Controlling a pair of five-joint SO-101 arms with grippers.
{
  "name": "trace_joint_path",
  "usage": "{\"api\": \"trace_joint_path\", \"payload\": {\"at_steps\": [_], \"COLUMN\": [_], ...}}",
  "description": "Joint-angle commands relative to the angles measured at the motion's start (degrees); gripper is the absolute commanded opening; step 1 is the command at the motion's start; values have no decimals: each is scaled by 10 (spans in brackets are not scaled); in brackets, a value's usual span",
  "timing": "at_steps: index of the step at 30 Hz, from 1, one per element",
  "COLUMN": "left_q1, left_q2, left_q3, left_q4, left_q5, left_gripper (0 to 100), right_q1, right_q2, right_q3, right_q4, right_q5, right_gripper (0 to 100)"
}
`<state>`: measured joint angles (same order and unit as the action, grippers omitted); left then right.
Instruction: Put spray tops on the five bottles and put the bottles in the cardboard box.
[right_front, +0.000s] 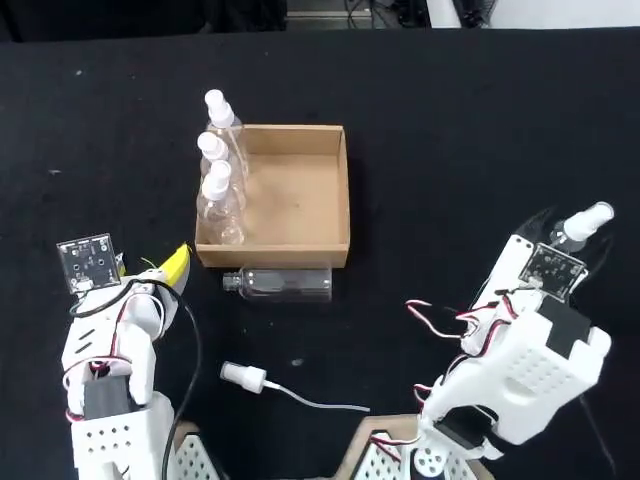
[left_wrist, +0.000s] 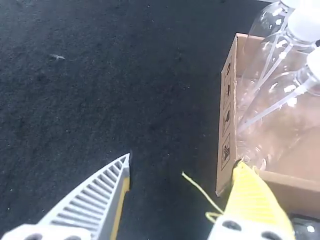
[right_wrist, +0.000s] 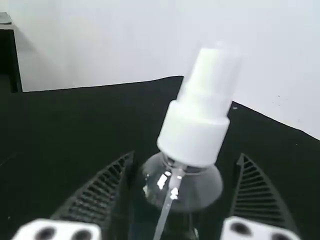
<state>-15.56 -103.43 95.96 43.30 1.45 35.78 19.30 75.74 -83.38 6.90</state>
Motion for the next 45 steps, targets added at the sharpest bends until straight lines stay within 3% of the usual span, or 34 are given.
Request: {"api": "trace_joint_path", "payload": {"at_steps": [1,3,5,8,17,20,24,32,41,45], "left_q1": [5,5,5,5,5,5,5,5,4,2], "left_q2": [-4,-4,-4,-4,-4,-4,-4,-4,-4,-4], "left_q3": [14,14,14,14,14,14,14,14,14,14], "left_q4": [-11,-11,-11,-11,-11,-11,-11,-11,-11,-11], "left_q5": [-7,-7,-7,-7,-7,-7,-7,-7,-7,-7], "left_gripper": [205,205,205,205,205,205,205,205,205,205], "right_q1": [-2,-2,-1,-4,-10,-45,-99,-193,-318,-360], "right_q2": [-30,-30,-31,-30,-55,-96,-179,-377,-601,-622], "right_q3": [-7,-7,-8,-1,64,99,128,112,-26,-101], "right_q4": [3,3,2,1,-106,-142,-112,121,545,673], "right_q5": [6,6,16,58,62,63,63,58,56,-25], "right_gripper": [251,162,11,23,10,10,11,10,10,10]}}
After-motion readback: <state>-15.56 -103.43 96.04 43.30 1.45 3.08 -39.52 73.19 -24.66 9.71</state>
